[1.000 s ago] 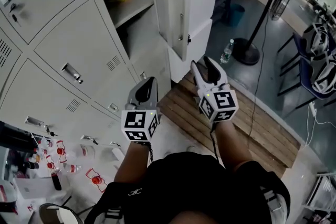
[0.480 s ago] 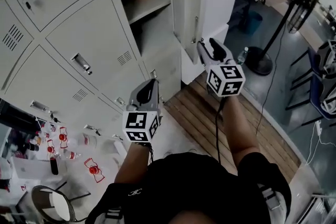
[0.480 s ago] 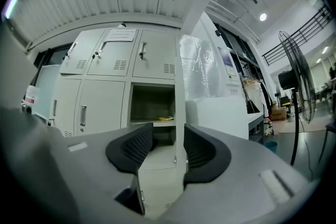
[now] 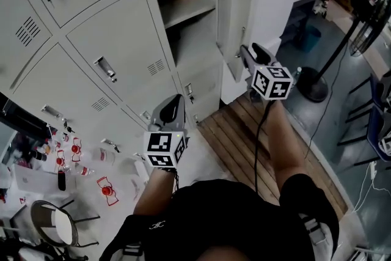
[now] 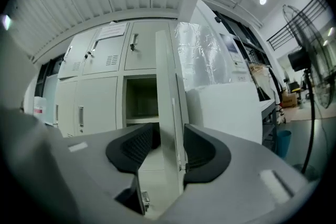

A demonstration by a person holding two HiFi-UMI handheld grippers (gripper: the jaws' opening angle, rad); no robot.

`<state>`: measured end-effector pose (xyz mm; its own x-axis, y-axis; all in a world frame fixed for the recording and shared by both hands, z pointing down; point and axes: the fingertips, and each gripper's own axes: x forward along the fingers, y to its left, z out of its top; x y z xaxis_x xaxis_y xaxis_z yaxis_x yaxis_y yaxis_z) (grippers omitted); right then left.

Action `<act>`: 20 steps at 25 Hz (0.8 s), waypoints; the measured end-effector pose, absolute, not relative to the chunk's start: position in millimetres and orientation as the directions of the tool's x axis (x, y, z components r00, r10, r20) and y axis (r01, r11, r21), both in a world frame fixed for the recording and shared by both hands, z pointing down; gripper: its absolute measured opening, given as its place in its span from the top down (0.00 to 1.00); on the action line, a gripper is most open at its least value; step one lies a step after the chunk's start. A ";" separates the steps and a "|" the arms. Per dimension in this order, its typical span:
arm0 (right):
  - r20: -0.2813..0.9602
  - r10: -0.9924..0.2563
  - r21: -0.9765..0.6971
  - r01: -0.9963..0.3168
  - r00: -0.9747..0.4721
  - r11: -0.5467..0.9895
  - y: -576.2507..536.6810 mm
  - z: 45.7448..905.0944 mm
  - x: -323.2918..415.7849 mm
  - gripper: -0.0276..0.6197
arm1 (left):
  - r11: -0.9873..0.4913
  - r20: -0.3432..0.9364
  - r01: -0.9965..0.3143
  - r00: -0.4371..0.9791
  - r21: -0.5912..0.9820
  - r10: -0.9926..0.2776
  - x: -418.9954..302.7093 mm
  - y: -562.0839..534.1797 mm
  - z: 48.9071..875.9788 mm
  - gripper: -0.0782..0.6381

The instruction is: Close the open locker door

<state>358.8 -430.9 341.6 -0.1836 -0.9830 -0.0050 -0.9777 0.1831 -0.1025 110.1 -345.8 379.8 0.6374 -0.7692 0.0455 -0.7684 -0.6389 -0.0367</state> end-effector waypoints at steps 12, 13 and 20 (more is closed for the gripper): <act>0.011 -0.925 -0.091 -0.922 -0.380 0.377 -463.4 343.7 342.9 0.71 | -0.603 0.070 -0.797 0.599 -0.041 -0.797 110.7 -349.0 387.6 0.89; 0.010 -0.919 -0.092 -0.916 -0.393 0.391 -464.7 343.8 339.2 0.71 | -0.596 0.072 -0.802 0.593 -0.041 -0.802 108.2 -349.5 388.0 0.89; 0.031 -0.865 -0.010 -0.866 -0.501 0.501 -468.6 344.2 292.1 0.70 | -0.555 0.082 -0.831 0.551 -0.037 -0.831 89.0 -351.9 391.5 0.89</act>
<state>292.1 -468.6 344.2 -0.5008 -0.8650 0.0311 -0.8656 0.5007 -0.0099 89.0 -351.9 391.5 0.5508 -0.8306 0.0816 -0.8311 -0.5548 -0.0373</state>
